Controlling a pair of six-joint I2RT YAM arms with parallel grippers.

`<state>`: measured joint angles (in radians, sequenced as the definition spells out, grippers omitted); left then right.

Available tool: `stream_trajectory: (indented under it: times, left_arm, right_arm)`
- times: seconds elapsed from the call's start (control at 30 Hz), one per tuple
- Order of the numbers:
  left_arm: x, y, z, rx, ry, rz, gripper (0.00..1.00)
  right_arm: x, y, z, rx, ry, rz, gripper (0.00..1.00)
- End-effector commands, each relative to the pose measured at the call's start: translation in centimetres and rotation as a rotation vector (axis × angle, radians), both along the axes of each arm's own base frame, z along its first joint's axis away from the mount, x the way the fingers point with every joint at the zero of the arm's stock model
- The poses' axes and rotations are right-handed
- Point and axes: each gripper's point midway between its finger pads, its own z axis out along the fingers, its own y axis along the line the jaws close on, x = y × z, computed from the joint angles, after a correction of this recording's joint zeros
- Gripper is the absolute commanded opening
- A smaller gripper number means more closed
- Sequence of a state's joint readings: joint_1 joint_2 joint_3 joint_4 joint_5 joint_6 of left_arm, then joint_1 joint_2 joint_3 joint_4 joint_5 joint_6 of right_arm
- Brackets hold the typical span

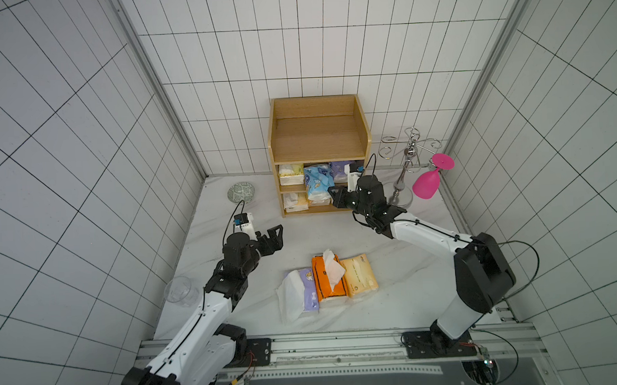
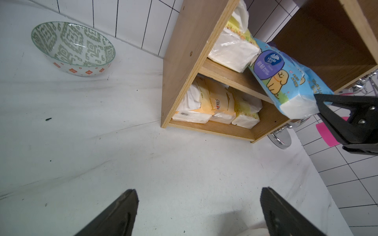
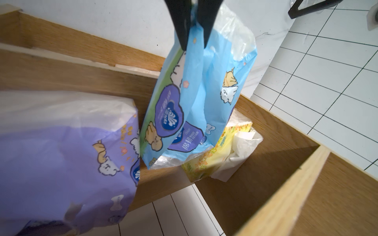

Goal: Remove the tissue boxes from the shelf
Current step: Pick up a box of tissues from the shelf, then place the box of tissues at the center of the board.

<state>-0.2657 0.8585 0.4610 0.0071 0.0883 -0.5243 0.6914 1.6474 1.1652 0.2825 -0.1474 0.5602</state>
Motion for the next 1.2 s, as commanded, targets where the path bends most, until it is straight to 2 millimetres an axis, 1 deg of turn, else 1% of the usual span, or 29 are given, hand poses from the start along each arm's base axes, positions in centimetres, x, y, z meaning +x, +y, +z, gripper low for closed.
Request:
stream_trajectory:
  times: [0.0, 0.13, 0.3, 0.4, 0.47, 0.57, 0.7, 0.83, 0.87, 0.93, 1.0, 1.07, 1.17]
  left_arm:
    - [-0.7, -0.1, 1.0, -0.043, -0.007, 0.003, 0.97]
    - [-1.5, 0.1, 1.6, -0.058, -0.013, 0.013, 0.97]
    - [-2.4, 0.3, 2.2, -0.075, -0.019, 0.022, 0.96]
    - [-2.9, 0.3, 2.5, -0.086, -0.022, 0.023, 0.96]
    - [-3.2, 0.3, 2.6, -0.094, -0.026, 0.024, 0.96]
    - [-3.5, 0.3, 2.8, -0.102, -0.028, 0.026, 0.96]
    - [-4.0, 0.4, 2.7, -0.101, -0.023, 0.029, 0.96]
    - [-4.4, 0.7, 2.8, -0.090, -0.024, 0.033, 0.96]
    - [-4.5, 0.8, 2.7, -0.085, -0.023, 0.035, 0.96]
    - [-4.6, 0.9, 2.8, -0.078, -0.026, 0.037, 0.96]
    - [-4.7, 0.9, 2.7, -0.072, -0.026, 0.037, 0.96]
    - [-4.7, 1.0, 2.7, -0.066, -0.027, 0.041, 0.96]
    - [-4.6, 1.1, 2.6, -0.058, -0.026, 0.044, 0.96]
  right_arm:
    - [-2.4, 0.0, -0.2, -0.018, 0.006, 0.025, 0.00]
    - [-4.6, -0.8, -0.9, -0.040, 0.018, 0.023, 0.00]
    - [-7.4, -2.5, -2.0, -0.062, 0.037, 0.001, 0.00]
    - [-9.1, -2.6, -2.6, -0.070, 0.048, 0.012, 0.00]
    - [-10.2, -2.2, -3.3, -0.083, 0.059, 0.026, 0.00]
    - [-11.2, -1.3, -4.5, -0.094, 0.087, 0.043, 0.00]
    - [-12.0, 0.4, -6.2, -0.096, 0.125, 0.063, 0.00]
    - [-12.0, 2.2, -8.4, -0.100, 0.177, 0.074, 0.00]
    - [-11.9, 2.6, -9.0, -0.103, 0.193, 0.072, 0.02]
    - [-11.8, 3.3, -9.9, -0.104, 0.214, 0.073, 0.11]
    - [-11.9, 3.9, -10.4, -0.104, 0.232, 0.084, 0.27]
    - [-12.2, 4.7, -10.3, -0.097, 0.233, 0.113, 0.41]
    - [-12.6, 4.9, -9.5, -0.112, 0.217, 0.135, 0.56]
